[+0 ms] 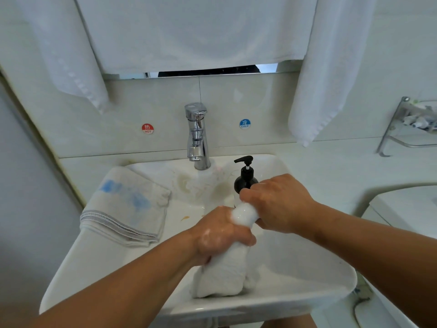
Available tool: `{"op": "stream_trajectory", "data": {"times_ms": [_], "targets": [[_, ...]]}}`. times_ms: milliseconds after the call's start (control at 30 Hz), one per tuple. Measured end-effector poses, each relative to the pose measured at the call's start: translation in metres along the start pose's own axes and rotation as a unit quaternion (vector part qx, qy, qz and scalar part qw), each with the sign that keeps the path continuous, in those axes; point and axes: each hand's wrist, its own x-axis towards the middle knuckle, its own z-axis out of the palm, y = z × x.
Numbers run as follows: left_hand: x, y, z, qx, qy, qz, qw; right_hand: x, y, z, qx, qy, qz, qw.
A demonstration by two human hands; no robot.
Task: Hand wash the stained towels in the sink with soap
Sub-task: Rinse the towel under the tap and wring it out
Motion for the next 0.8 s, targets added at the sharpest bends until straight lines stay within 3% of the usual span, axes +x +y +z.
{"op": "stream_trajectory", "data": {"times_ms": [167,233,267,367,500,600,667,800], "targets": [[0.004,0.01,-0.018,0.065,-0.071,0.036,0.995,-0.008,0.007,-0.002,0.011,0.016,0.037,0.999],[0.007,0.015,-0.022,0.133,-0.036,0.023,0.99,-0.013,0.008,-0.01,0.026,-0.028,0.046,0.998],[0.009,0.018,-0.022,0.214,0.004,0.038,0.976,-0.013,0.01,-0.016,0.035,-0.078,0.053,0.995],[0.011,0.022,-0.012,0.436,0.102,0.143,0.883,-0.007,0.017,-0.04,0.16,-0.231,0.107,0.954],[0.014,0.024,-0.002,0.519,0.168,0.22,0.808,0.01,0.021,-0.051,0.242,-0.335,0.152,0.898],[0.017,0.023,0.0,0.54,0.183,0.225,0.79,0.014,0.016,-0.044,0.298,-0.399,0.184,0.848],[0.02,0.022,0.0,0.556,0.169,0.192,0.791,0.013,0.007,-0.038,0.247,-0.389,0.187,0.868],[0.025,0.016,0.005,0.559,0.143,0.132,0.806,0.004,-0.011,-0.032,0.036,-0.311,0.146,0.938]]}}
